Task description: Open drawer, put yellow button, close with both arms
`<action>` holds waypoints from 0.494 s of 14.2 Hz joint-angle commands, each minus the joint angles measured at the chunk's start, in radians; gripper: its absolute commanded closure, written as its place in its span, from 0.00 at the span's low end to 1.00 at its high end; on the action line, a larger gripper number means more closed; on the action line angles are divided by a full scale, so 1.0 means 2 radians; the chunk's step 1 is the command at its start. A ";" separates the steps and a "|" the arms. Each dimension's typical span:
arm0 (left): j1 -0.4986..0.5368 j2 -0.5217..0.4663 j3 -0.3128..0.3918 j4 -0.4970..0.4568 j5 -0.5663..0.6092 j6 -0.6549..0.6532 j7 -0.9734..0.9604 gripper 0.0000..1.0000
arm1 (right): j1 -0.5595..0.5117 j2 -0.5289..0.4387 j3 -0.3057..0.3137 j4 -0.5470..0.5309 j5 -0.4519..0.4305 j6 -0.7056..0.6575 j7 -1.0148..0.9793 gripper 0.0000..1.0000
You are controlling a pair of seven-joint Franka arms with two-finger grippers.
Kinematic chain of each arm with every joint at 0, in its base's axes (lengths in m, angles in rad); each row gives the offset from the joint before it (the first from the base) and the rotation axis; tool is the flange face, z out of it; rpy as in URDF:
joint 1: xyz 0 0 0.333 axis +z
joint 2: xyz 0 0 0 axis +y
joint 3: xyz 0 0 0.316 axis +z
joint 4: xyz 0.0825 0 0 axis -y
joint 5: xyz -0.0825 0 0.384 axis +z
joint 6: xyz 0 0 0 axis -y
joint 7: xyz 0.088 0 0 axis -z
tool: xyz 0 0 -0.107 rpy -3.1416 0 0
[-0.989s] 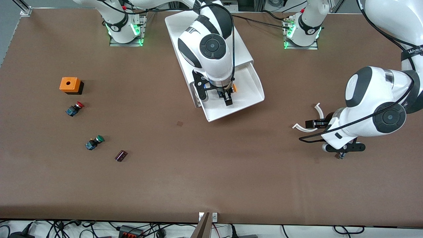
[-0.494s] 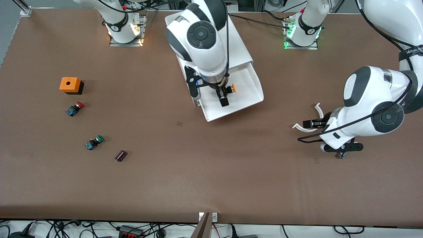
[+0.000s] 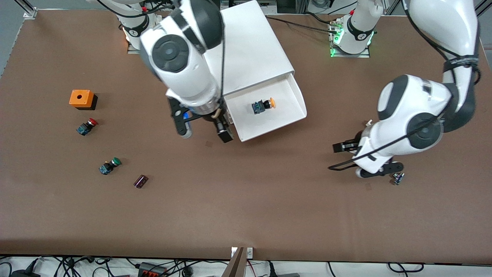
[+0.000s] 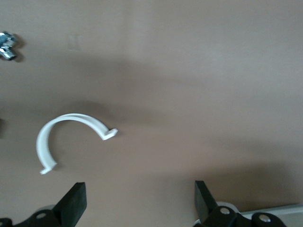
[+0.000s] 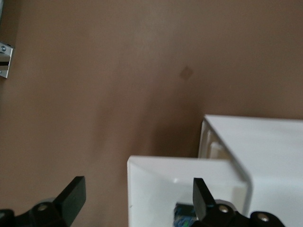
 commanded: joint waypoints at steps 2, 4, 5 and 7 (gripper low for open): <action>-0.045 0.012 0.003 0.003 -0.001 0.027 -0.041 0.00 | -0.062 -0.013 0.008 0.001 -0.006 -0.047 -0.161 0.00; -0.066 0.017 0.004 0.003 -0.002 0.040 -0.091 0.00 | -0.095 -0.018 0.008 0.001 -0.008 -0.057 -0.241 0.00; -0.070 0.021 0.003 0.003 -0.003 0.046 -0.119 0.00 | -0.114 -0.018 0.008 0.001 -0.008 -0.057 -0.278 0.00; -0.094 0.027 0.003 0.003 -0.001 0.074 -0.164 0.00 | -0.148 -0.019 0.008 -0.001 -0.007 -0.062 -0.337 0.00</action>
